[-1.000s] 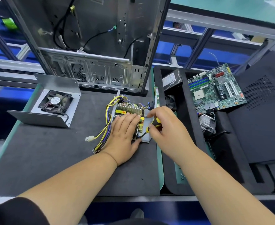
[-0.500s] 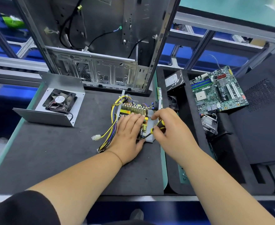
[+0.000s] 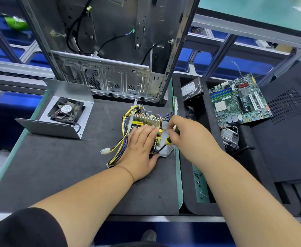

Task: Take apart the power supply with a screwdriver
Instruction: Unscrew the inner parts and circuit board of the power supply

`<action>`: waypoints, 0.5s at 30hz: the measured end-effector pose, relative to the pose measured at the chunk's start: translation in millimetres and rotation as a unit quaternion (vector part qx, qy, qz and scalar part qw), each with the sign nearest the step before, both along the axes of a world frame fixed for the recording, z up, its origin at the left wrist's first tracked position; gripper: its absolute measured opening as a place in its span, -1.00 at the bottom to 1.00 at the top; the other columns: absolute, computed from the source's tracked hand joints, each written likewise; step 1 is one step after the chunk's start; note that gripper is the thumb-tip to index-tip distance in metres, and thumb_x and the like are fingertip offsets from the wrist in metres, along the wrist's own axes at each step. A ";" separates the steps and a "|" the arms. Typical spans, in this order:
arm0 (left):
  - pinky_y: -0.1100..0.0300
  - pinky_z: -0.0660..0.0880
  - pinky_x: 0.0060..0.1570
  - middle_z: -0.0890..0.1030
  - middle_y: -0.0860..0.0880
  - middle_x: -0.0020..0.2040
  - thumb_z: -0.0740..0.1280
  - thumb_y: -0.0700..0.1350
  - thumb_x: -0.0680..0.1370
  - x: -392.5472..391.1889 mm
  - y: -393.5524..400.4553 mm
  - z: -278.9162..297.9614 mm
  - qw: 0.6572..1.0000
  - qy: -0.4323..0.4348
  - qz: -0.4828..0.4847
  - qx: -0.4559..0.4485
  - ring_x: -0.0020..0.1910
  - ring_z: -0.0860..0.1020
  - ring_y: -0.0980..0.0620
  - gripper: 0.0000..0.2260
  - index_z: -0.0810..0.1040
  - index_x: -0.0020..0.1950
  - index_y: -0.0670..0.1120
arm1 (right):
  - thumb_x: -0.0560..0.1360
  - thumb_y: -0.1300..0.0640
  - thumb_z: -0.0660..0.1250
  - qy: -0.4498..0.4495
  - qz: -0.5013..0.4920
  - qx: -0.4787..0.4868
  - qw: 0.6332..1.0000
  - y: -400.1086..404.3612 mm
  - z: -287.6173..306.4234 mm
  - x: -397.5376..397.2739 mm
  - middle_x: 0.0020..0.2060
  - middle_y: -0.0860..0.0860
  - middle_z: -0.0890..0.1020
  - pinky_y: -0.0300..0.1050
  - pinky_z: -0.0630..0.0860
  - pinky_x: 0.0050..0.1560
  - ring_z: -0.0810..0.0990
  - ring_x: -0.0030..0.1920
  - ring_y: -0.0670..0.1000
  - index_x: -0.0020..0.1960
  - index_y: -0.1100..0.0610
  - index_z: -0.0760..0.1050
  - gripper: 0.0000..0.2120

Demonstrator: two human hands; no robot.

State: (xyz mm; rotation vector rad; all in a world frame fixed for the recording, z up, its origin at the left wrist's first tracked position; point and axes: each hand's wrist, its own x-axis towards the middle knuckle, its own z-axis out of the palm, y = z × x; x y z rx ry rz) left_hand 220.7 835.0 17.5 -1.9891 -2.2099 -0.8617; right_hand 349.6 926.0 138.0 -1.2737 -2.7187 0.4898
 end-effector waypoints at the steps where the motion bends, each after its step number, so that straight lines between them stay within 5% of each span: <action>1: 0.06 -0.17 0.52 0.44 -0.13 0.41 0.51 0.02 0.38 -0.1 -0.1 0.0 1.000 0.001 0.000 -0.002 0.44 0.22 -0.10 -0.27 0.37 0.48 -0.18 | 0.60 0.05 0.27 0.000 0.016 -0.014 1.000 1.2 2.0 0.9 -0.35 -0.09 0.44 -0.23 0.25 -0.39 0.39 -0.31 -0.14 0.03 0.02 0.44 -0.95; 7: 0.03 -0.12 0.51 0.43 -0.13 0.41 0.50 0.02 0.39 -0.3 -0.3 -0.1 1.000 0.004 -0.003 -0.002 0.45 0.21 -0.10 -0.28 0.36 0.48 -0.19 | 0.58 0.17 0.27 0.007 0.081 -0.023 0.996 -2.5 8.6 0.9 -0.35 -0.11 0.39 -0.33 0.27 -0.33 0.36 -0.28 -0.17 0.02 0.06 0.40 -0.94; 11: 0.01 -0.08 0.50 0.45 -0.15 0.39 0.51 0.01 0.38 0.3 0.0 0.3 1.000 0.011 0.003 0.000 0.43 0.22 -0.11 -0.28 0.38 0.46 -0.21 | 0.58 0.19 0.27 -0.006 0.120 -0.027 0.992 -5.8 11.2 -2.6 -0.28 -0.12 0.39 -0.09 0.17 -0.25 0.35 -0.18 0.01 -0.04 0.05 0.35 -0.90; 15: 0.01 -0.07 0.50 0.45 -0.14 0.39 0.51 0.01 0.38 0.6 -0.1 0.9 1.000 0.006 0.003 -0.005 0.44 0.22 -0.11 -0.28 0.38 0.46 -0.21 | 0.55 0.25 0.27 -0.026 0.158 -0.049 0.986 -0.8 16.6 -3.7 -0.13 -0.07 0.48 -0.04 0.35 -0.01 0.39 0.01 0.06 -0.01 0.07 0.40 -0.89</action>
